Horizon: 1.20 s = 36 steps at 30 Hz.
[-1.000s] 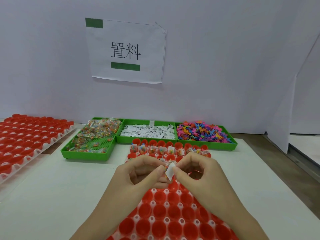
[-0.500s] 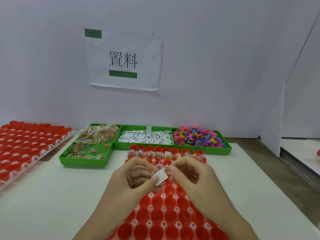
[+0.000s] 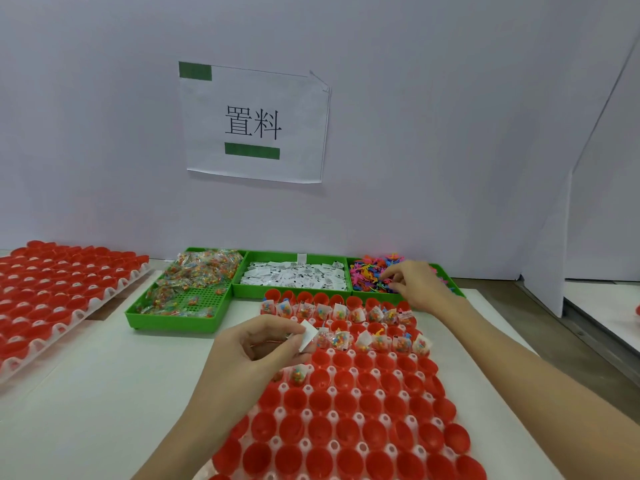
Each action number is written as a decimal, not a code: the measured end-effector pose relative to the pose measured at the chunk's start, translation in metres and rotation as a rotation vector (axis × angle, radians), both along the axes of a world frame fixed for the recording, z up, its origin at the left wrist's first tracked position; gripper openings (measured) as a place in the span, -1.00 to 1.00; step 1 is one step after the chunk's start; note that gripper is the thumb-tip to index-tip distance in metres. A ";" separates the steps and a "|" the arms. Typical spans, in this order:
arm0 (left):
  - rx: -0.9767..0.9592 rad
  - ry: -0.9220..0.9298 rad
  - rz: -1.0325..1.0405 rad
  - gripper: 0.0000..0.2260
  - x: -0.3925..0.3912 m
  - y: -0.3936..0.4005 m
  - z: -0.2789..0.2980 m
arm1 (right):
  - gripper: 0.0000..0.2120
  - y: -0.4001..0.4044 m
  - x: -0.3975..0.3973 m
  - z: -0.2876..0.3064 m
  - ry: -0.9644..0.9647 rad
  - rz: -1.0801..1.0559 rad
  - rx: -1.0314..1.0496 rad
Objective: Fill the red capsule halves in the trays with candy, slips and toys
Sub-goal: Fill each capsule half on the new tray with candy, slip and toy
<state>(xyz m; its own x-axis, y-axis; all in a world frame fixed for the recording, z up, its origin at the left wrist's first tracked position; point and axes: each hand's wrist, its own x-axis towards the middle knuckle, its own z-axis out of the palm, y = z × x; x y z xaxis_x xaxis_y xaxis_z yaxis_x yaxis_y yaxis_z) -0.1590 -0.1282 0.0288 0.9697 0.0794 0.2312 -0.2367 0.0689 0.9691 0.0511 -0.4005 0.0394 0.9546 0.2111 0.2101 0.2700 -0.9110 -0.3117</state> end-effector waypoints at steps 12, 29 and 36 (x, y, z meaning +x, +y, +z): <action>-0.025 0.017 0.045 -0.93 0.006 0.007 -0.002 | -0.87 0.005 0.024 -0.020 -0.219 0.092 -0.216; 0.043 -0.052 0.023 -0.86 0.002 0.003 -0.002 | -0.90 0.036 -0.130 0.030 0.180 0.298 0.952; 0.038 -0.060 -0.039 -0.86 0.002 -0.002 -0.006 | -0.93 0.064 -0.183 0.014 0.263 0.314 0.955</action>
